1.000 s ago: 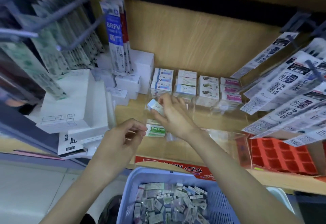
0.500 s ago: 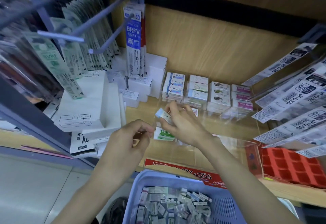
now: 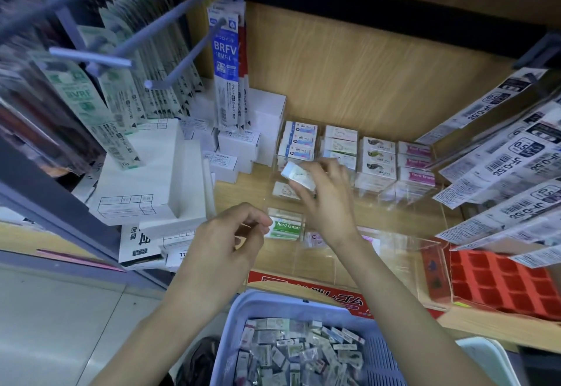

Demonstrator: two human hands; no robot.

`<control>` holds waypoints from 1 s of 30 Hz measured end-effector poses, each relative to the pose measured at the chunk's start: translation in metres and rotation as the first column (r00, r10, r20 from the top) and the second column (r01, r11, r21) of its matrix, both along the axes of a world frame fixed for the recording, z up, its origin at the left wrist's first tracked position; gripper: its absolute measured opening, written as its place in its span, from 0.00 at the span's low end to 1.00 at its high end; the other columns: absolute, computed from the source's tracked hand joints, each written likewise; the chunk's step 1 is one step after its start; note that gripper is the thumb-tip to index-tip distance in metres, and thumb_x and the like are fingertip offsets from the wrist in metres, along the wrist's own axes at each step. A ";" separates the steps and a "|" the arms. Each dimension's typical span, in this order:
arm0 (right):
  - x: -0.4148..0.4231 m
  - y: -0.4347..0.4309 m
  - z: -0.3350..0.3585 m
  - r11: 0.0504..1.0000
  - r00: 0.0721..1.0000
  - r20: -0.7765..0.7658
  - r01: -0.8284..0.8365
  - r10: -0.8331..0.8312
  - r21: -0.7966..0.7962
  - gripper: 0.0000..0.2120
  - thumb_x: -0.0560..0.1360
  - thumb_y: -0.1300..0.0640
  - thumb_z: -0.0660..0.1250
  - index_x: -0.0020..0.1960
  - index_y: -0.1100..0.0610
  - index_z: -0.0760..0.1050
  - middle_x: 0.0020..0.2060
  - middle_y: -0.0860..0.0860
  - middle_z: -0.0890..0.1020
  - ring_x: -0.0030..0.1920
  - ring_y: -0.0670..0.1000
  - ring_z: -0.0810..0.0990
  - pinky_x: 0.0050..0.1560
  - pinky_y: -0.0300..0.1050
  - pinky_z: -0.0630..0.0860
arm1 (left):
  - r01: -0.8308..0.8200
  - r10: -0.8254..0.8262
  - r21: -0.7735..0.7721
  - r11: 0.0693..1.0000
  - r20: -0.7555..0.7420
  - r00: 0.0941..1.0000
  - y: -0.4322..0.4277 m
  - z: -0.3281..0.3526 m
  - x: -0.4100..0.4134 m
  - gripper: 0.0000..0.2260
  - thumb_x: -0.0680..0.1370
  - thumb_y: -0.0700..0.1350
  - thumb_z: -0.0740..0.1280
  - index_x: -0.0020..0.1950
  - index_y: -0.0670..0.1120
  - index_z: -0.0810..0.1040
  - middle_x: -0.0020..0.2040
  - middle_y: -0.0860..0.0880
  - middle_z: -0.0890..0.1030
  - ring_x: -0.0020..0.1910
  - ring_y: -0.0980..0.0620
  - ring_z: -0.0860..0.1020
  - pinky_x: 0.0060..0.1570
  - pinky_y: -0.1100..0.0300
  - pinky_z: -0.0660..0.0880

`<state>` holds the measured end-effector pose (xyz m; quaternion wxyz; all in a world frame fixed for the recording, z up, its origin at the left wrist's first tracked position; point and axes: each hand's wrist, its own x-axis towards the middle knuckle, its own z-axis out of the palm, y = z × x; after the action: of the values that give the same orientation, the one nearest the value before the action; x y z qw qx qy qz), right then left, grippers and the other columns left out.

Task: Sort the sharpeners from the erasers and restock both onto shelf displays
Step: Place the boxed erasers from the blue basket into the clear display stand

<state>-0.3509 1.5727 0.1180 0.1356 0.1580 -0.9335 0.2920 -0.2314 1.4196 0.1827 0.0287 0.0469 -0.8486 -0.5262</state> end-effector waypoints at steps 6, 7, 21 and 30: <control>0.001 -0.003 0.005 0.976 1.000 0.014 -0.014 0.012 0.217 0.16 0.71 0.48 0.71 0.58 0.52 0.80 0.52 0.51 0.81 0.57 0.56 0.72 0.54 0.47 0.62 | 0.004 -0.004 -0.002 1.000 0.001 1.000 0.002 0.002 0.000 0.11 0.77 0.37 0.66 0.41 0.53 0.79 0.41 0.63 0.80 0.41 0.63 0.77 0.39 0.75 0.68; 0.003 -0.006 0.006 0.962 0.999 0.023 -0.040 0.034 0.269 0.16 0.72 0.46 0.71 0.56 0.52 0.80 0.53 0.49 0.81 0.58 0.54 0.71 0.54 0.45 0.59 | 0.005 -0.005 -0.002 1.000 -0.003 1.000 0.002 0.002 -0.001 0.11 0.77 0.37 0.66 0.41 0.53 0.79 0.41 0.63 0.80 0.41 0.64 0.77 0.39 0.75 0.68; -0.023 -0.022 0.031 0.772 0.962 0.226 -0.259 0.152 0.581 0.16 0.71 0.42 0.69 0.43 0.55 0.80 0.48 0.49 0.79 0.57 0.52 0.68 0.56 0.46 0.58 | 0.000 0.001 0.032 0.999 -0.030 1.000 0.007 0.005 -0.002 0.13 0.77 0.35 0.65 0.41 0.53 0.78 0.41 0.61 0.81 0.40 0.62 0.78 0.40 0.75 0.68; -0.020 -0.020 0.021 0.771 0.965 0.213 -0.253 0.155 0.585 0.05 0.75 0.53 0.67 0.49 0.51 0.80 0.48 0.51 0.81 0.60 0.53 0.69 0.56 0.46 0.57 | 0.002 -0.001 0.026 1.000 -0.026 1.000 0.010 0.008 -0.002 0.10 0.77 0.36 0.65 0.42 0.51 0.79 0.40 0.61 0.80 0.40 0.61 0.77 0.39 0.74 0.68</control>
<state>-0.3706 1.5525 0.1388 -0.0266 0.2707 -0.9623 0.0011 -0.2335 1.4298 0.1905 0.0389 0.0398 -0.8413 -0.5376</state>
